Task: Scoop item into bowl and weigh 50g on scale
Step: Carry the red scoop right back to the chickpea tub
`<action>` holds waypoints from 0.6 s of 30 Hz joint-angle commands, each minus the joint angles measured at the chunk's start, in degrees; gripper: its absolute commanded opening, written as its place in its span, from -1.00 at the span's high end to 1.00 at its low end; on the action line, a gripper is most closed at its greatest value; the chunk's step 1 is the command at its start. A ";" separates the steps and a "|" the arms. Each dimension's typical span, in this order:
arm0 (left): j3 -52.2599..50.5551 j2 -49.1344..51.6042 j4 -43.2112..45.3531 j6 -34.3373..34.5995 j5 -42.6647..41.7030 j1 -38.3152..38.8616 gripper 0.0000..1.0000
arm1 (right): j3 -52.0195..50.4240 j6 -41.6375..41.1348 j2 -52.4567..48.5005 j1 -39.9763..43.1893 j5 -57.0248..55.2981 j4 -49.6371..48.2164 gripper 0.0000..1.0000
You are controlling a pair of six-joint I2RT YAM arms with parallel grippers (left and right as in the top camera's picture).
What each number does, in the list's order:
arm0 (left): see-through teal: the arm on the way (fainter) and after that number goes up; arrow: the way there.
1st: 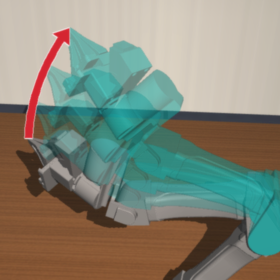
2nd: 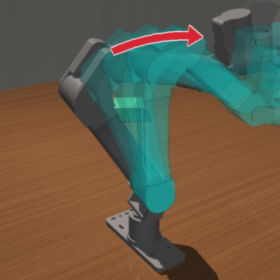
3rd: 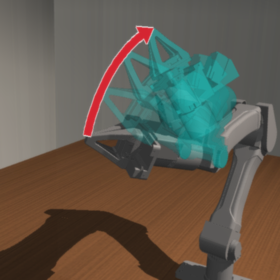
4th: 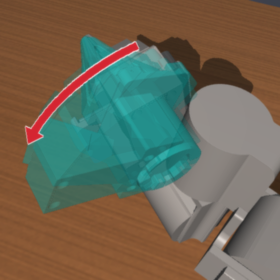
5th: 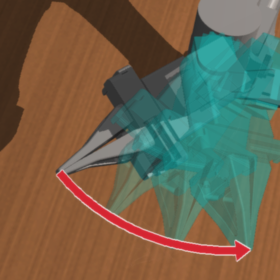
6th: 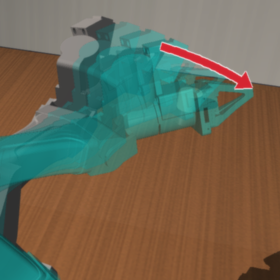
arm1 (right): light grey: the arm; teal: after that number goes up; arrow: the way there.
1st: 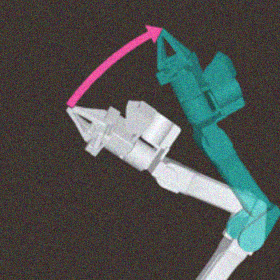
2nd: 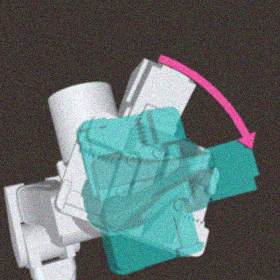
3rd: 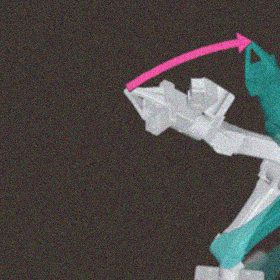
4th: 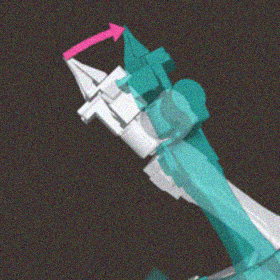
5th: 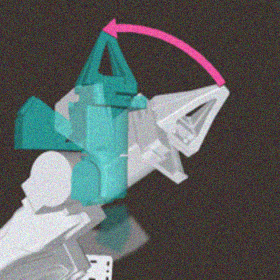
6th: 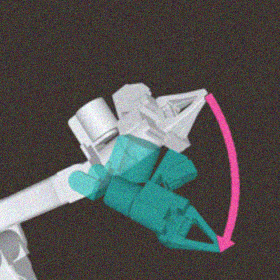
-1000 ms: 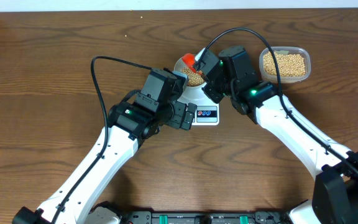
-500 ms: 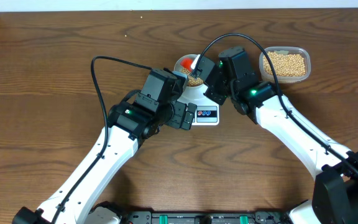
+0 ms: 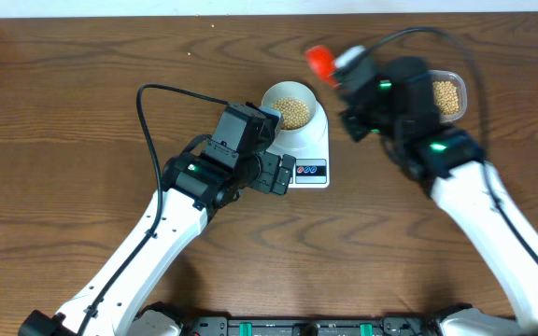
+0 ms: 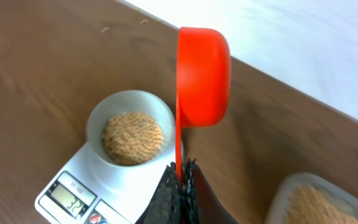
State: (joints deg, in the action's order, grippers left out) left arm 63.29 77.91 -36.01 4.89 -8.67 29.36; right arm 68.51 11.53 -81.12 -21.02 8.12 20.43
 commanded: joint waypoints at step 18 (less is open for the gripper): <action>-0.44 0.33 -0.22 0.13 0.33 0.09 -0.95 | 0.11 -13.03 4.87 23.80 4.22 16.68 0.98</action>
State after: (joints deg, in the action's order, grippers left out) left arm 63.29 77.91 -36.01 4.89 -8.67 29.36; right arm 68.51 -0.64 -76.97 1.39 10.81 35.81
